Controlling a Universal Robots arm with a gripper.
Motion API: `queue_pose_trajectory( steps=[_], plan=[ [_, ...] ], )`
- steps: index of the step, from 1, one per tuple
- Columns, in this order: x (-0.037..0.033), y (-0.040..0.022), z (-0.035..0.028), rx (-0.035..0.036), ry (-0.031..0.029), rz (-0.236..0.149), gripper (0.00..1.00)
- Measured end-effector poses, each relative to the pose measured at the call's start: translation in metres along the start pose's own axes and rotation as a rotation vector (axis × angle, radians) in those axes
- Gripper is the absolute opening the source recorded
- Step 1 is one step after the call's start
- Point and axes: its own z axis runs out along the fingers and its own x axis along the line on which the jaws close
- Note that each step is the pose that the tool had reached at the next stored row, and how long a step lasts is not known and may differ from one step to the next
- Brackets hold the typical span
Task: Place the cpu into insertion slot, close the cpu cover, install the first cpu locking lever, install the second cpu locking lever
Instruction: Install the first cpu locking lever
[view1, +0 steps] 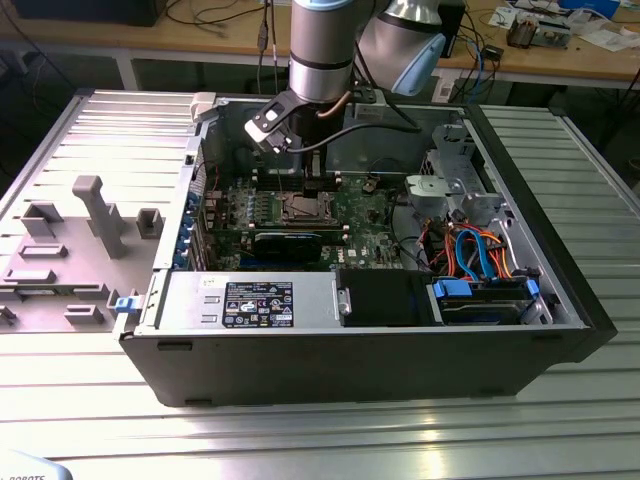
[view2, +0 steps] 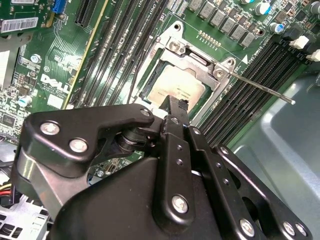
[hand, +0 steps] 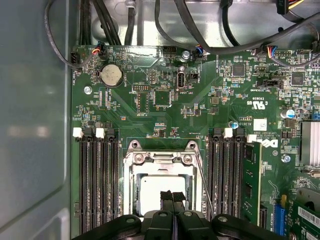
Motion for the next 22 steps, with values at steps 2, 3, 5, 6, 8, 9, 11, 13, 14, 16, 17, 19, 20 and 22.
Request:
queue_pose_trajectory(
  steps=[2,3,5,6,8,9,11,13,14,16,17,19,20,22],
  plan=[
    [0.0000,0.0000,-0.0002,-0.0001,0.0001,0.000,0.11],
    [0.0000,0.0000,-0.0003,0.0000,0.0000,0.000,0.11],
    [0.0000,0.0000,-0.0006,-0.0001,-0.0002,0.000,0.11],
    [0.0000,0.0000,-0.0007,-0.0001,-0.0002,0.000,0.11],
    [0.0000,0.0000,-0.0010,0.0000,-0.0005,0.000,0.11],
    [0.0000,0.0000,-0.0012,0.0001,-0.0006,0.000,0.11],
    [0.0000,0.0000,-0.0013,0.0000,-0.0006,0.000,0.11],
    [0.0000,0.0000,-0.0014,0.0000,-0.0006,0.000,0.11],
    [0.0000,0.0000,-0.0017,0.0001,-0.0008,0.000,0.11],
    [-0.0001,0.0000,-0.0021,0.0001,-0.0008,0.000,0.11],
    [-0.0001,-0.0001,-0.0026,0.0002,-0.0009,0.000,0.11],
    [-0.0001,0.0000,-0.0042,0.0001,-0.0007,0.000,0.11],
    [-0.0001,-0.0001,-0.0048,0.0001,-0.0007,0.000,0.11],
    [-0.0001,-0.0001,-0.0068,0.0000,-0.0007,0.000,0.11]
  ],
)
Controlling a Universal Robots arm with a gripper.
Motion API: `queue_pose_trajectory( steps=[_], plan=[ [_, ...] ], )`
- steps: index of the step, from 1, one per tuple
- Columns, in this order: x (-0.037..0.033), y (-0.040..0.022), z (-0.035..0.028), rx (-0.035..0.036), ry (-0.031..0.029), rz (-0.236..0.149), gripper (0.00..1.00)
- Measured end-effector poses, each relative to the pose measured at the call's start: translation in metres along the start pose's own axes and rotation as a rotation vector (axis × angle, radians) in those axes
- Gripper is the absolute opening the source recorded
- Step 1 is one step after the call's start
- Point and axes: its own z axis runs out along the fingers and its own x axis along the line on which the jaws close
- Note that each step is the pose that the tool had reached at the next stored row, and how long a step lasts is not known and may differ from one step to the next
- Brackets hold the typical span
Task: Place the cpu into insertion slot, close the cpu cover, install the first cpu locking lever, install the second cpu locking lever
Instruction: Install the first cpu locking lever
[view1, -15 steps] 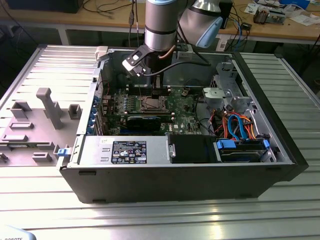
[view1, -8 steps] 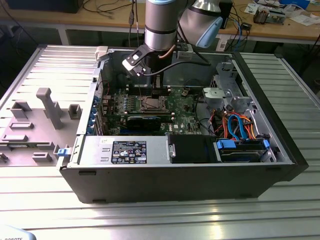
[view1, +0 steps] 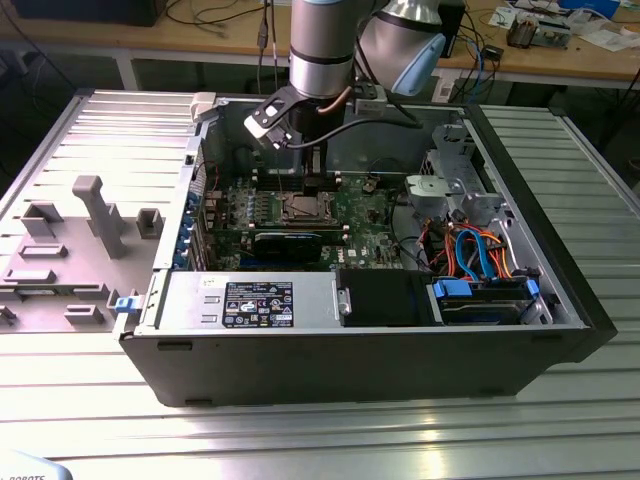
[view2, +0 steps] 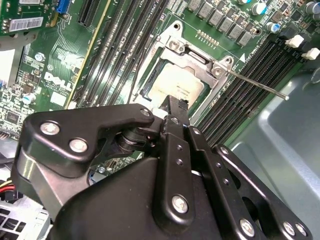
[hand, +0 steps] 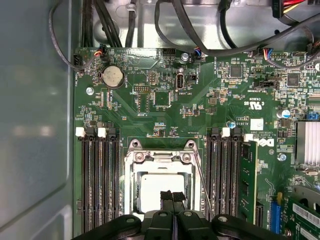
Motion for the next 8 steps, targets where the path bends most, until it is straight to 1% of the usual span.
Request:
queue_pose_trajectory(
  steps=[2,3,8],
  plan=[
    [0.0000,0.0000,-0.0015,-0.0001,0.0001,0.000,0.11],
    [-0.0001,-0.0001,-0.0039,0.0002,-0.0001,0.000,0.11],
    [-0.0002,0.0000,-0.0053,0.0002,0.0000,0.000,0.11]
  ],
)
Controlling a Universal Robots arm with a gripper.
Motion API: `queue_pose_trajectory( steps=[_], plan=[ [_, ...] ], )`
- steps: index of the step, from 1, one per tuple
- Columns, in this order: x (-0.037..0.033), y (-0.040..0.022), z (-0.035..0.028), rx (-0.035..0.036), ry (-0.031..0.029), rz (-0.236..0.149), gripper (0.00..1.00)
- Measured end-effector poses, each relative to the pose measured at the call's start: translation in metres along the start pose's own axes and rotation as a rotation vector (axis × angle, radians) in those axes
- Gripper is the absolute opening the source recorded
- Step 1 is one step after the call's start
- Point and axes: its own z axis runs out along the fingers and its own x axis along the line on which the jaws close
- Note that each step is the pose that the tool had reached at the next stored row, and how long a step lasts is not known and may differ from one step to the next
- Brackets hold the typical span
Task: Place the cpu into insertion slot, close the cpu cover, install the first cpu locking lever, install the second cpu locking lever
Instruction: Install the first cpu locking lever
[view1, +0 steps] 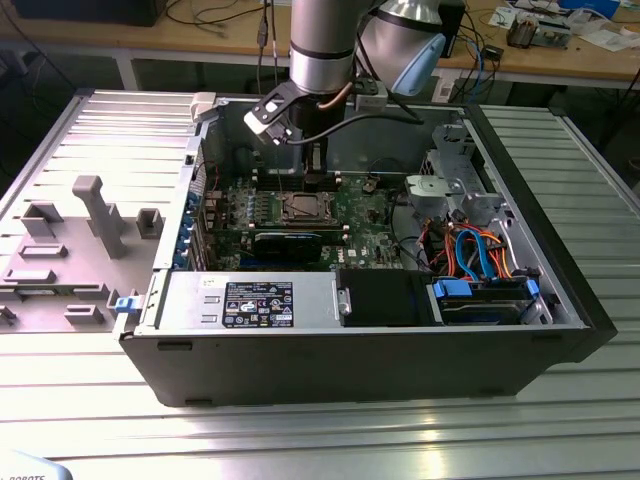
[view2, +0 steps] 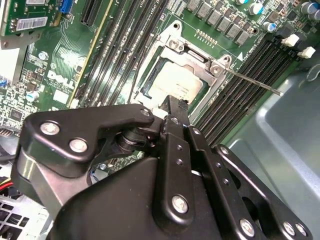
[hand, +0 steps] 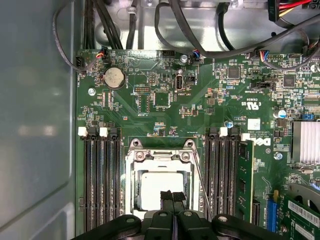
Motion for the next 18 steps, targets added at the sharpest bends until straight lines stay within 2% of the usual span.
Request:
queue_pose_trajectory(
  steps=[9,12,14,18],
  plan=[
    [-0.0005,-0.0001,-0.0029,0.0000,0.0012,0.000,0.11],
    [-0.0006,-0.0001,-0.0085,-0.0001,0.0014,0.000,0.11],
    [-0.0018,-0.0001,-0.0086,-0.0012,0.0065,0.000,0.11],
    [-0.0020,-0.0001,-0.0087,-0.0013,0.0071,0.000,0.11]
  ],
)
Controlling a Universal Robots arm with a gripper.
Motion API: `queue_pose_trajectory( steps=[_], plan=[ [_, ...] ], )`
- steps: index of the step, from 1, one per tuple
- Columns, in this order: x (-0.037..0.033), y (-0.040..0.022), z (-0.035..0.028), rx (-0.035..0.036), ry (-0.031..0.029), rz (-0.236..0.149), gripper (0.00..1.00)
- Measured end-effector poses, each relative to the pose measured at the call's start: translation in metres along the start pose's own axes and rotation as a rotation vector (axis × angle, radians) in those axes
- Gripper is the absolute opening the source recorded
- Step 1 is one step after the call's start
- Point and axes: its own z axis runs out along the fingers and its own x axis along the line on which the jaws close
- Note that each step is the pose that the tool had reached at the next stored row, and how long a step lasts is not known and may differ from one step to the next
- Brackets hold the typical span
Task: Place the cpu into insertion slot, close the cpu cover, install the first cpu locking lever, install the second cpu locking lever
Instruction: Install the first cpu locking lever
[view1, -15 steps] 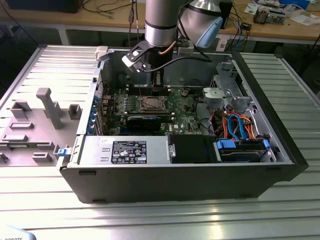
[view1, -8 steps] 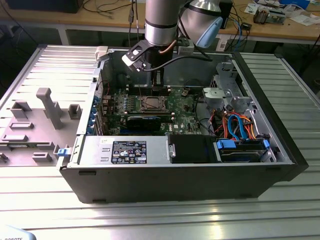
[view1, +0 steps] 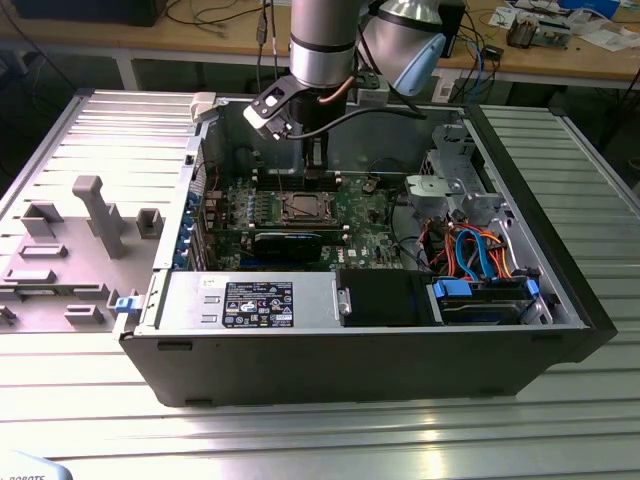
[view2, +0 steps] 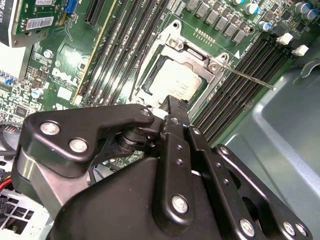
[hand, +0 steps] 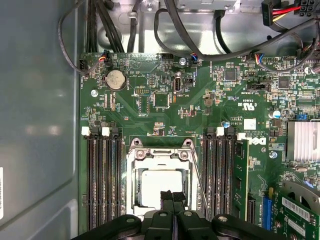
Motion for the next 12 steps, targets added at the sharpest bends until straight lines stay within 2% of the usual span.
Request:
queue_pose_trajectory(
  steps=[8,12],
  plan=[
    [-0.0004,0.0000,-0.0016,-0.0002,-0.0001,0.000,0.11],
    [-0.0004,-0.0001,-0.0090,-0.0003,-0.0002,0.000,0.11]
  ],
)
